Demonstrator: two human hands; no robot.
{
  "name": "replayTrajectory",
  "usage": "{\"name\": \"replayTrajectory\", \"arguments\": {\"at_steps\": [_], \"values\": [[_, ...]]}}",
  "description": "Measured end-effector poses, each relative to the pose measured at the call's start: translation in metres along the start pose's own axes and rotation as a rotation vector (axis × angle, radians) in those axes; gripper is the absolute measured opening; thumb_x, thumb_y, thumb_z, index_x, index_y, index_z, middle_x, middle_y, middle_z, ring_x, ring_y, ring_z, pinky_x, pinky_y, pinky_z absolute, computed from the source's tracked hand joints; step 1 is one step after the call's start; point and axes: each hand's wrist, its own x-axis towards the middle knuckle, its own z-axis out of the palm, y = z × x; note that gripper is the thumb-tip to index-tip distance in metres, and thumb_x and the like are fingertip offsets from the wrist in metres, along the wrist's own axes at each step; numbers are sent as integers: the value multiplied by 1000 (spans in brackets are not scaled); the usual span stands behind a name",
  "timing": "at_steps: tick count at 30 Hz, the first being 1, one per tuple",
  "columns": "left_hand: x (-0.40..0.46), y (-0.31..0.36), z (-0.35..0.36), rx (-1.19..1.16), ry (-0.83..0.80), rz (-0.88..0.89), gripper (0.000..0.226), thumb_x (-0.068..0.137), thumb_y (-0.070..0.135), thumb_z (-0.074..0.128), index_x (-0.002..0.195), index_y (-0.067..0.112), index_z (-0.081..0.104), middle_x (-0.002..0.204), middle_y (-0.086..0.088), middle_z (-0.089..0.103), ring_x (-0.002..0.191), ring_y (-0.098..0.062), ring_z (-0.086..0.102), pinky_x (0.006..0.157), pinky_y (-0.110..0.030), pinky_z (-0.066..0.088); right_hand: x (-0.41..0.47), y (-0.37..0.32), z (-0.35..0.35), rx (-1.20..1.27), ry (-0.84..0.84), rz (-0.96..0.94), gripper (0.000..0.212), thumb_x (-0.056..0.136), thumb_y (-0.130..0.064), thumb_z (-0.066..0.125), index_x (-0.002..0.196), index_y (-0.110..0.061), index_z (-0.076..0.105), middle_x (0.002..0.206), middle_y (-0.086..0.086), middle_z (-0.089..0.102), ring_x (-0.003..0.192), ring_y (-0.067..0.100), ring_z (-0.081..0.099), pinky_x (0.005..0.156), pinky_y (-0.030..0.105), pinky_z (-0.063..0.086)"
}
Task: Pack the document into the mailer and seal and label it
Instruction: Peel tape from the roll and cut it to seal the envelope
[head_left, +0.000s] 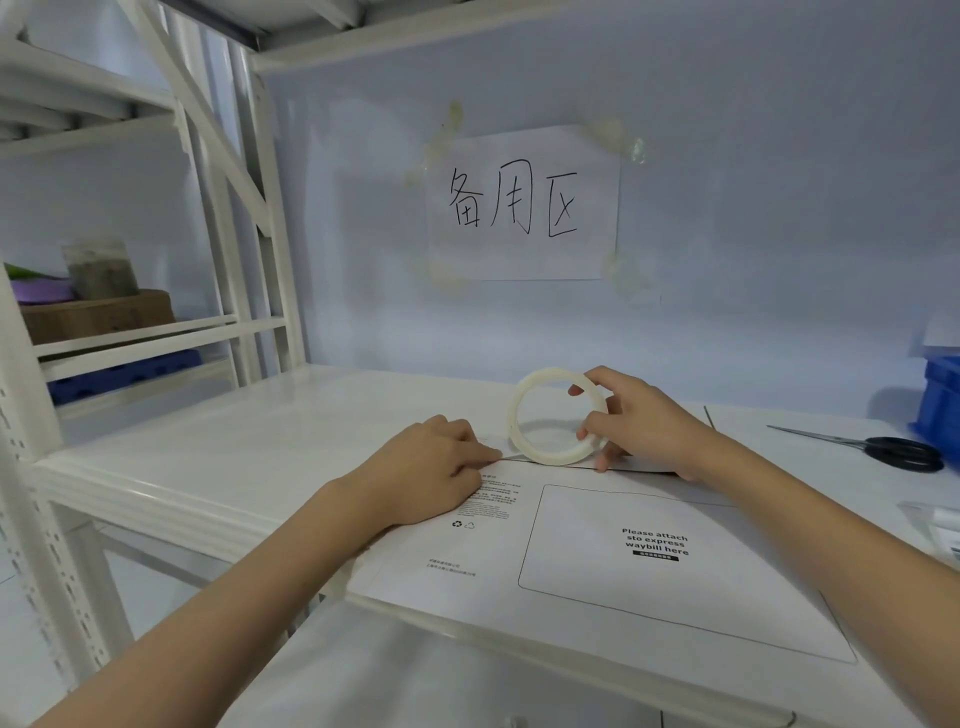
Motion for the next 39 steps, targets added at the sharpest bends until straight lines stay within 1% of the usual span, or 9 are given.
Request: {"name": "replayTrajectory", "arguments": {"at_steps": [9, 12, 15, 19, 30, 32, 34, 36, 39], "values": [[1, -2, 1, 55, -27, 23, 46, 103, 27, 37, 144, 44, 43, 125, 7, 54, 109, -17, 46, 98, -29, 36, 1, 2, -11, -174, 64, -68, 30, 89, -6, 51, 108, -27, 59, 83, 8, 69, 45, 16, 59, 53, 20, 51], [1, -1, 1, 74, -47, 28, 48, 103, 28, 33, 145, 51, 36, 123, 7, 51, 107, -17, 46, 99, -31, 37, 2, 3, -15, -252, 70, -85, 32, 88, -11, 52, 108, -34, 59, 81, 1, 69, 48, 8, 57, 63, 27, 54], [2, -2, 1, 104, -55, 34, 49, 104, 29, 30, 145, 55, 30, 123, 7, 48, 104, -18, 45, 99, -31, 38, 4, 4, -20, -405, 95, -82, 34, 85, -21, 54, 107, -46, 56, 82, -10, 66, 72, 14, 59, 76, 38, 52], [3, -2, 1, 96, -80, 23, 48, 104, 31, 29, 144, 56, 32, 123, 8, 45, 107, -16, 43, 100, -32, 37, 2, 3, -23, -518, 126, -98, 37, 86, -23, 52, 112, -49, 54, 81, -15, 60, 88, 19, 56, 73, 35, 45], [12, -3, -1, 10, -140, 10, 46, 101, 29, 36, 139, 52, 46, 118, 8, 47, 112, -15, 40, 104, -33, 34, 1, 2, -32, -602, 130, -139, 41, 91, -15, 45, 119, -42, 55, 74, -13, 50, 78, 15, 51, 66, 33, 38], [22, 2, -6, -77, -179, -28, 38, 99, 31, 43, 130, 46, 59, 114, 9, 49, 112, -14, 39, 104, -33, 33, 0, 3, -31, -468, 99, -139, 41, 91, -11, 46, 120, -37, 59, 73, -13, 51, 77, 14, 53, 67, 31, 40], [33, 6, -11, -232, -197, -91, 22, 93, 39, 54, 99, 39, 76, 114, 11, 55, 108, -10, 47, 99, -32, 40, -1, 2, -30, -365, 84, -131, 42, 91, -6, 46, 119, -33, 62, 76, -10, 57, 81, 15, 58, 65, 24, 40], [44, 6, -12, -356, -165, -118, 26, 88, 48, 62, 75, 28, 72, 102, 10, 63, 92, -7, 58, 87, -29, 47, -1, 1, -29, -295, 81, -116, 43, 90, -3, 46, 116, -32, 64, 77, -7, 61, 76, 10, 60, 63, 20, 38], [54, 4, -5, -528, -117, -148, 39, 87, 49, 68, 84, 11, 69, 78, 7, 63, 70, -9, 57, 73, -25, 45, -1, 1, -27, -249, 92, -119, 43, 89, -2, 46, 114, -30, 66, 74, -7, 61, 70, 8, 58, 64, 20, 40]]}}
